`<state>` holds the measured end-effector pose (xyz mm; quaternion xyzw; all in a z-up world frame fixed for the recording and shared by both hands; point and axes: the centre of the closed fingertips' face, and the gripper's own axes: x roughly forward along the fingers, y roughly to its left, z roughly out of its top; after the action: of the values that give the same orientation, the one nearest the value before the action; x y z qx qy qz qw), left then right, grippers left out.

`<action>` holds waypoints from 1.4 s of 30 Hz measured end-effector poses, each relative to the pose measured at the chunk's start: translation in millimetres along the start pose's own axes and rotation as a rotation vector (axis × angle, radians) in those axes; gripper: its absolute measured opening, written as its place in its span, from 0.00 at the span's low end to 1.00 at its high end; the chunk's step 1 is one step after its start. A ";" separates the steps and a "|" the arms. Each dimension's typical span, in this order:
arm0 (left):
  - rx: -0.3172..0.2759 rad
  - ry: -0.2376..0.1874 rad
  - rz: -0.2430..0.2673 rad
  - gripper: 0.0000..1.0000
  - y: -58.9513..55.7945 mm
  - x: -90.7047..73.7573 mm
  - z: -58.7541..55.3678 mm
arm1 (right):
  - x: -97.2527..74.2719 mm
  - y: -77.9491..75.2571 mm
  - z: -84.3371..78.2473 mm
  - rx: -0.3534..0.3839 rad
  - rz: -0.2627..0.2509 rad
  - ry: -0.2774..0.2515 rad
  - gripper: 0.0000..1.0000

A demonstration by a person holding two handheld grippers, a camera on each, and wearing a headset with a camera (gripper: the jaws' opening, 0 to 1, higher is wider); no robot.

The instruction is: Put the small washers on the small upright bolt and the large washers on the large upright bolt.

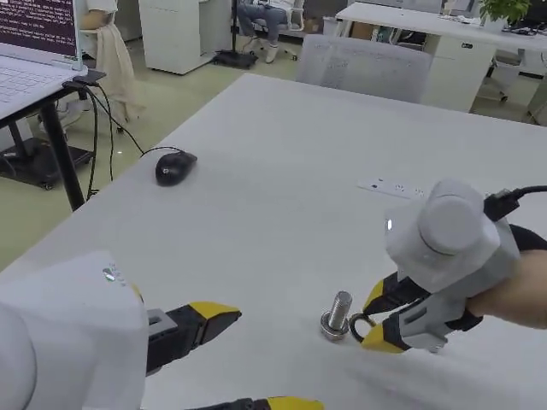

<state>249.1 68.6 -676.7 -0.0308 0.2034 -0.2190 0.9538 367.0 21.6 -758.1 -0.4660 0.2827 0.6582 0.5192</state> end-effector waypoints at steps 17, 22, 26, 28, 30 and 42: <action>-0.009 -0.002 0.007 0.59 2.8 -1.8 -1.0 | 0.9 -25.5 22.4 -0.045 -0.033 -0.011 0.22; -0.014 -0.005 0.009 0.59 3.7 -1.8 -1.0 | 8.6 -27.7 19.3 -0.051 -0.017 0.006 0.22; -0.017 -0.001 0.014 0.58 5.1 -1.9 -2.2 | 13.0 -29.2 17.2 -0.061 -0.014 0.015 0.22; -0.018 -0.004 0.015 0.58 5.6 -1.6 -1.6 | 14.8 -30.3 15.9 -0.065 -0.013 0.024 0.22; -0.017 -0.003 0.015 0.58 5.9 -1.3 -1.3 | 15.9 -30.9 16.2 -0.064 -0.011 0.022 0.22; -0.022 0.002 0.019 0.58 8.7 -1.1 -0.7 | 35.8 -28.3 6.9 -0.069 0.032 0.072 0.22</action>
<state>251.4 76.9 -678.2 -0.0389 0.2070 -0.2074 0.9553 390.6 51.1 -784.6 -0.5025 0.2856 0.6587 0.4817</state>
